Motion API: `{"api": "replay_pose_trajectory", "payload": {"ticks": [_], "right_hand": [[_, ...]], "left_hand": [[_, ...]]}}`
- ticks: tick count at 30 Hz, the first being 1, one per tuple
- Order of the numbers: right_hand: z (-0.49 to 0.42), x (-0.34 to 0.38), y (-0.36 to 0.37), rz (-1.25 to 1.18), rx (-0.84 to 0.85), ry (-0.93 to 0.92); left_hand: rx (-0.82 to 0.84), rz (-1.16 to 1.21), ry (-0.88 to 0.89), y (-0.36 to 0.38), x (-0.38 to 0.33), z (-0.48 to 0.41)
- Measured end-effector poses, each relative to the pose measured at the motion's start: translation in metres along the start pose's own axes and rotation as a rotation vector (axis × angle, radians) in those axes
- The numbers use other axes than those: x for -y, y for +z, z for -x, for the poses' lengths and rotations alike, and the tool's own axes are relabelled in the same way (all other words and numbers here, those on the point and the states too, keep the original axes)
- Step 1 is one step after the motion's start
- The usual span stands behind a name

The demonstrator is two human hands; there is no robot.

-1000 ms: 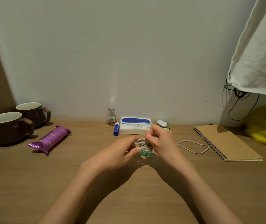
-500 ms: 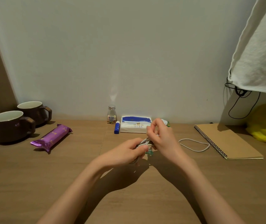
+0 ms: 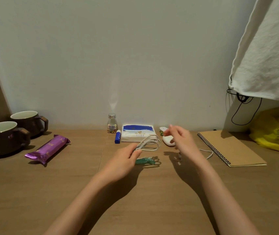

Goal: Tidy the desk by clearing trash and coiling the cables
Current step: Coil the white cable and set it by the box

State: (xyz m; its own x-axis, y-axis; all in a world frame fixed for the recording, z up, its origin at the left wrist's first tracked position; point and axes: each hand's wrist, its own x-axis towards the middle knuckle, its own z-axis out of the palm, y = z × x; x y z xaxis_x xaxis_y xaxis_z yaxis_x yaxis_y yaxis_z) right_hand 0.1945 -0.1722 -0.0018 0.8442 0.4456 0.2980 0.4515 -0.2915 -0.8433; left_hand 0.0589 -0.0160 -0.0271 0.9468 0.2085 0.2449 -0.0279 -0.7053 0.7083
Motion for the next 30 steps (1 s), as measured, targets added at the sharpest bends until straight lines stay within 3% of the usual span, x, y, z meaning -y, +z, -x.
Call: {"api": "replay_pose_trajectory", "payload": {"ticks": [3, 8, 11, 19, 21, 25, 28, 30], "right_hand": [[-0.014, -0.035, -0.023, 0.257, -0.116, 0.053], [-0.018, -0.081, -0.039, 0.484, 0.086, 0.206], [-0.018, -0.090, -0.032, 0.627, 0.144, 0.174], [-0.013, -0.081, -0.025, 0.729, 0.012, 0.015], [-0.014, -0.070, -0.027, 0.569, -0.053, -0.044], [-0.008, -0.019, -0.033, -0.146, -0.179, -0.081], [-0.002, 0.004, -0.033, -0.576, -0.121, 0.000], [0.000, 0.011, -0.029, -0.725, -0.065, 0.059]], "left_hand": [[-0.043, 0.013, -0.031, -0.001, 0.005, -0.003], [-0.060, 0.016, -0.058, 0.002, 0.009, -0.005], [-0.084, 0.024, -0.064, 0.001, 0.009, -0.006], [-0.128, 0.036, -0.080, -0.002, 0.008, -0.004], [-0.144, 0.042, -0.073, -0.003, 0.008, -0.005], [-0.148, 0.079, -0.056, -0.006, 0.007, -0.005], [-0.096, 0.086, -0.046, -0.006, 0.003, -0.003], [-0.056, 0.098, -0.027, -0.005, 0.000, -0.002]]}}
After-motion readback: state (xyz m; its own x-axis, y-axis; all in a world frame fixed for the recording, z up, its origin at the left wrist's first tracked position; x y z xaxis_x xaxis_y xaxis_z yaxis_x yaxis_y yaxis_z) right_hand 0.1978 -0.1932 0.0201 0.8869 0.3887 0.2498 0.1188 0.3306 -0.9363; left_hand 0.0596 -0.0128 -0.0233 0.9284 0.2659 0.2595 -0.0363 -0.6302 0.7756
